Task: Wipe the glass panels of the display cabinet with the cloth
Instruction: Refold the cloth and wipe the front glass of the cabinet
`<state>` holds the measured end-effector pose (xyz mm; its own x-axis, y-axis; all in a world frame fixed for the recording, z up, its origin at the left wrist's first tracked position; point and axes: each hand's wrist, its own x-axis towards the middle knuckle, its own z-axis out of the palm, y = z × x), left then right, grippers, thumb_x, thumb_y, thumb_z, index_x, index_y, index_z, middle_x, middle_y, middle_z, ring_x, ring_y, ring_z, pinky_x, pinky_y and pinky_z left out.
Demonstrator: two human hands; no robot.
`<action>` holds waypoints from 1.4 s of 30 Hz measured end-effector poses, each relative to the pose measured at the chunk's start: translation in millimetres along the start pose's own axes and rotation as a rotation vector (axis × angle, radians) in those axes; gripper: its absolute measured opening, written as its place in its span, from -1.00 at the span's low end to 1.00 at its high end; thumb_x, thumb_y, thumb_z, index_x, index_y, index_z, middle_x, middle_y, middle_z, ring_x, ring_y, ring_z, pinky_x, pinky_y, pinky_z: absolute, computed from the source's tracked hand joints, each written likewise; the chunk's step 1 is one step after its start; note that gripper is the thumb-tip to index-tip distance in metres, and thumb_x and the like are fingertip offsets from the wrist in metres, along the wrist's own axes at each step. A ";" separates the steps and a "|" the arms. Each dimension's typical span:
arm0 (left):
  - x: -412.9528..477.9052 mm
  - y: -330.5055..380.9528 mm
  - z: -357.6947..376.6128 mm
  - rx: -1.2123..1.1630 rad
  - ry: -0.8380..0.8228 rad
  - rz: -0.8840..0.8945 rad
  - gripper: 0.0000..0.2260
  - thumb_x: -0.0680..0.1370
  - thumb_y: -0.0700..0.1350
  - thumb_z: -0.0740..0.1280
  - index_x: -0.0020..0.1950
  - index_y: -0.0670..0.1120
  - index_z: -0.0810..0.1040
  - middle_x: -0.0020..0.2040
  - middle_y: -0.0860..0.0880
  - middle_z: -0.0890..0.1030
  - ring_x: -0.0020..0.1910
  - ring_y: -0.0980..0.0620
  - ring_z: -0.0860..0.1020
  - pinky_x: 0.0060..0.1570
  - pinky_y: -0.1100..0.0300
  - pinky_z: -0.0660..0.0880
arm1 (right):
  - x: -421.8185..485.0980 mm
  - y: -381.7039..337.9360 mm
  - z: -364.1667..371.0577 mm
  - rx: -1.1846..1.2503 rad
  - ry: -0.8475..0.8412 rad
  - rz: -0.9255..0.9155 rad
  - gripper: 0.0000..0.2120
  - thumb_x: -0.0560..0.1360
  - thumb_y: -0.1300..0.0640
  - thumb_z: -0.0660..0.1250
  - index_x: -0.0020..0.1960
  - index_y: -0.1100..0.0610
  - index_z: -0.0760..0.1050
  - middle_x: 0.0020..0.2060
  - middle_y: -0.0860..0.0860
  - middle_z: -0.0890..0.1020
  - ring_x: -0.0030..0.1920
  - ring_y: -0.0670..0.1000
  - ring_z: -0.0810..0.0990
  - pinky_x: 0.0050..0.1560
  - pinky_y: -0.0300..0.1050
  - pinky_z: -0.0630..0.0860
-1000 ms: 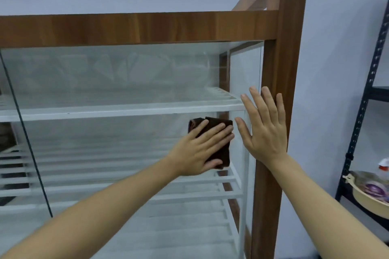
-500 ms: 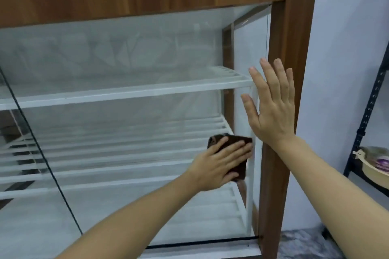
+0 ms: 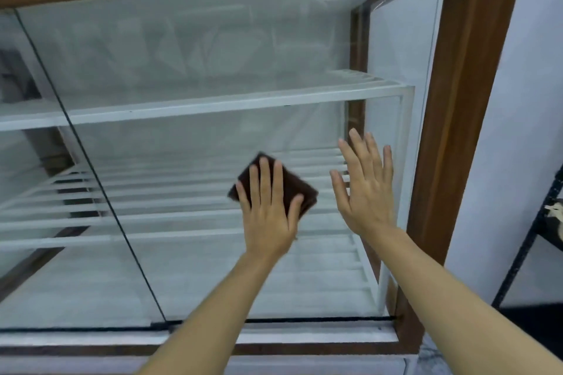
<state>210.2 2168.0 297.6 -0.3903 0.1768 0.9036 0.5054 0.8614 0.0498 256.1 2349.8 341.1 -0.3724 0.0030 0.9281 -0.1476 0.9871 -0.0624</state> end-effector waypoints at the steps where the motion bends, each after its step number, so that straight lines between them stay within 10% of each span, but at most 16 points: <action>1: -20.5 -7.9 3.0 0.009 -0.042 0.002 -0.39 0.69 0.20 -0.03 0.64 -0.07 -0.12 0.64 -0.07 -0.18 0.62 -0.07 -0.16 0.52 -0.28 -0.01 | -2.8 -1.4 2.7 -0.042 -0.034 0.010 -0.44 0.64 -0.02 0.17 0.58 0.07 0.12 0.59 0.05 0.08 0.60 0.11 0.01 0.57 0.24 -0.09; 9: 123.4 -36.0 -48.0 -0.055 0.151 -0.199 -0.37 0.68 0.16 0.04 0.63 -0.18 0.01 0.63 -0.21 0.02 0.62 -0.17 -0.04 0.55 -0.17 -0.18 | -5.3 -3.5 9.0 -0.156 -0.162 0.057 -0.38 0.65 -0.18 -0.04 0.61 -0.03 -0.19 0.60 -0.01 -0.18 0.61 0.10 -0.15 0.53 0.31 -0.20; 17: -61.5 -51.7 2.0 -0.131 -0.044 -0.333 -0.36 0.69 0.23 -0.10 0.61 -0.06 -0.29 0.62 -0.11 -0.27 0.61 -0.12 -0.22 0.51 -0.32 -0.08 | -22.9 -32.9 17.5 -0.053 -0.079 0.194 -0.42 0.67 -0.08 0.05 0.61 0.04 -0.06 0.61 0.06 -0.01 0.61 0.10 -0.11 0.51 0.35 -0.20; 26: 90.4 -116.5 -60.3 -0.166 0.264 -0.397 -0.37 0.69 0.10 0.08 0.60 -0.28 0.01 0.61 -0.28 0.01 0.61 -0.24 -0.04 0.53 -0.21 -0.15 | -88.5 -63.3 44.7 -0.051 -0.123 0.173 -0.39 0.63 -0.07 0.16 0.60 0.06 0.06 0.59 0.09 0.08 0.60 0.15 -0.03 0.51 0.37 -0.10; 42: -218.5 -126.9 25.3 -0.269 -0.229 -0.806 -0.30 0.65 0.13 -0.04 0.55 -0.18 -0.40 0.58 -0.24 -0.35 0.59 -0.20 -0.30 0.53 -0.30 -0.16 | -218.7 -47.4 73.0 -0.136 -0.254 0.211 -0.30 0.59 -0.10 0.22 0.61 0.05 0.00 0.59 0.12 0.06 0.60 0.16 -0.10 0.52 0.35 -0.05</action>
<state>211.9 2032.1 83.1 -0.8366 -0.3205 0.4444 0.1626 0.6293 0.7600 277.6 2290.7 114.3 -0.6001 0.1864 0.7779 0.0741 0.9812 -0.1780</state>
